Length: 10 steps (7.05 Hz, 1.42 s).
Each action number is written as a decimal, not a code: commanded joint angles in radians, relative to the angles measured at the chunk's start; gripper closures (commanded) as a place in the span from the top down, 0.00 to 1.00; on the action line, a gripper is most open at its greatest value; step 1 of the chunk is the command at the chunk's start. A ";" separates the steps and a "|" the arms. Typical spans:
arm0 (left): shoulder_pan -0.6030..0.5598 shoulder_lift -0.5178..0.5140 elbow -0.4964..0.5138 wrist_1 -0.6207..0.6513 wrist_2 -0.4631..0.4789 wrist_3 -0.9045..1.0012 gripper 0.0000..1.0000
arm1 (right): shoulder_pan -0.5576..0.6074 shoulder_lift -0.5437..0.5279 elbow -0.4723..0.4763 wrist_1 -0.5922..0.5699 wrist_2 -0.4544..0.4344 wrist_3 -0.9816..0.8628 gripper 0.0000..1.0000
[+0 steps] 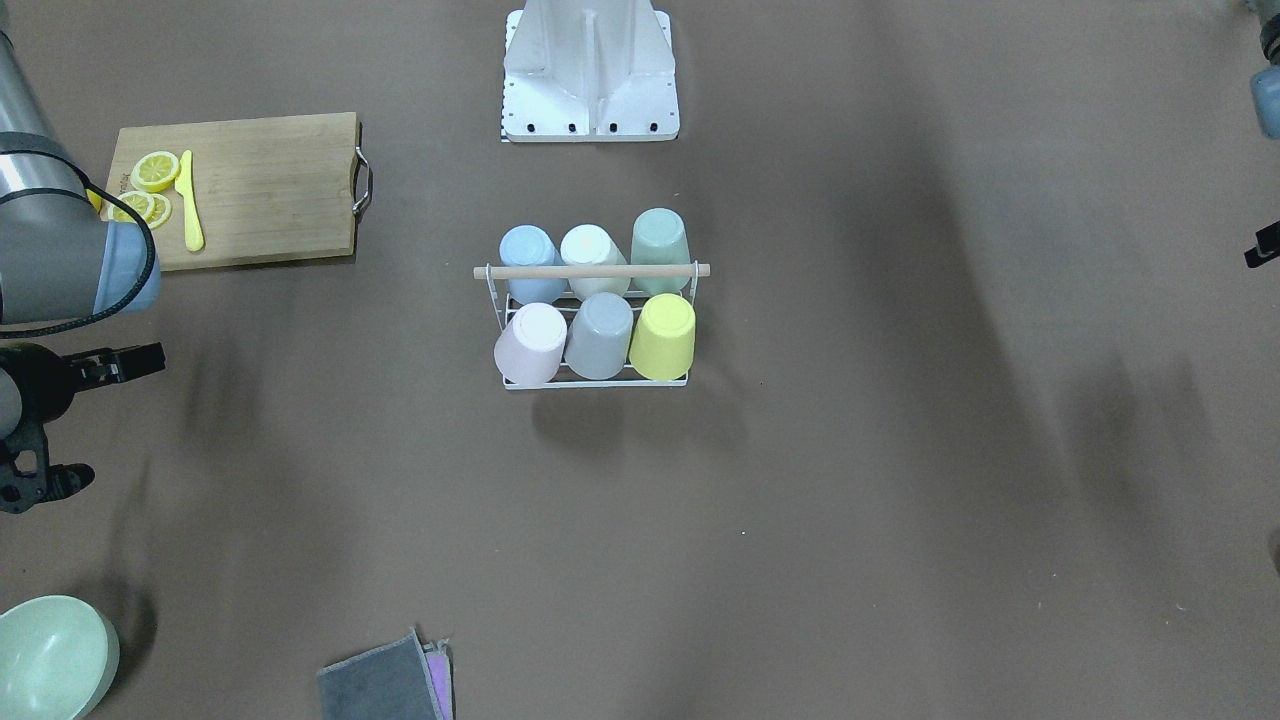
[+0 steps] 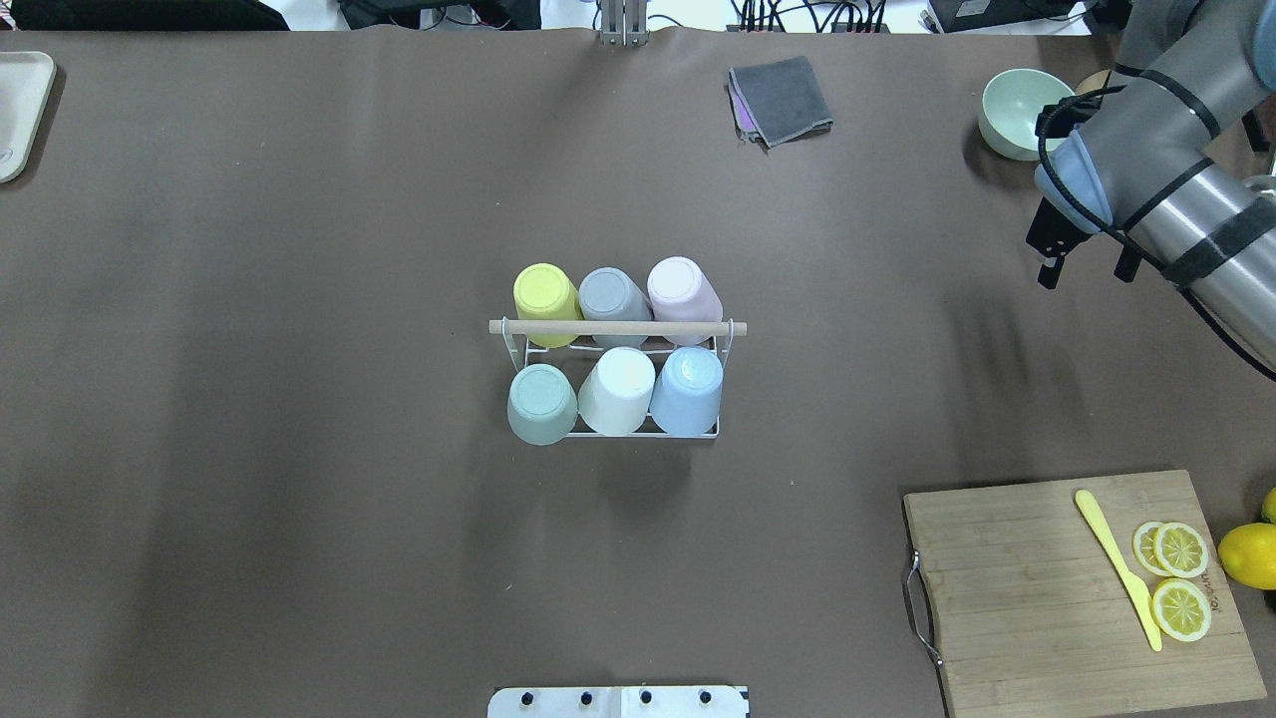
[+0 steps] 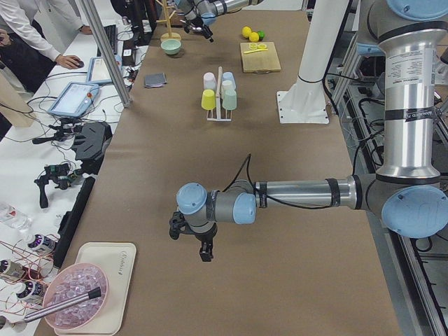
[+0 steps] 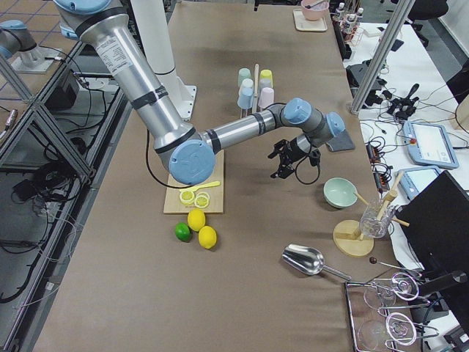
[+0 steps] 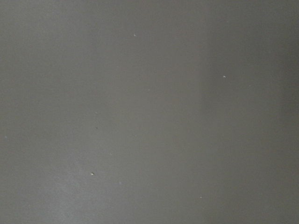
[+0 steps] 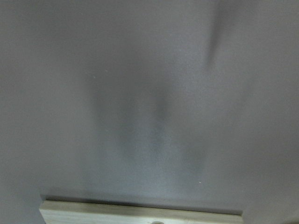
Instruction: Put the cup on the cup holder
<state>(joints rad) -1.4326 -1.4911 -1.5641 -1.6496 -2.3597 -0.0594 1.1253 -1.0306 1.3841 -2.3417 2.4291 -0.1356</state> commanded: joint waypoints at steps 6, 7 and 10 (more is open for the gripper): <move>0.000 0.005 -0.031 -0.026 -0.032 -0.002 0.98 | 0.215 -0.386 0.243 0.330 -0.015 0.001 0.92; 0.000 0.005 -0.031 -0.027 -0.030 0.000 0.98 | 0.252 -0.411 0.245 0.373 -0.048 0.001 0.92; 0.000 0.008 -0.021 -0.052 -0.030 -0.002 0.98 | 0.269 -0.515 0.296 0.678 -0.156 0.274 0.92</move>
<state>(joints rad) -1.4328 -1.4842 -1.5886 -1.6971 -2.3903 -0.0612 1.3900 -1.4980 1.6665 -1.8073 2.2998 0.0042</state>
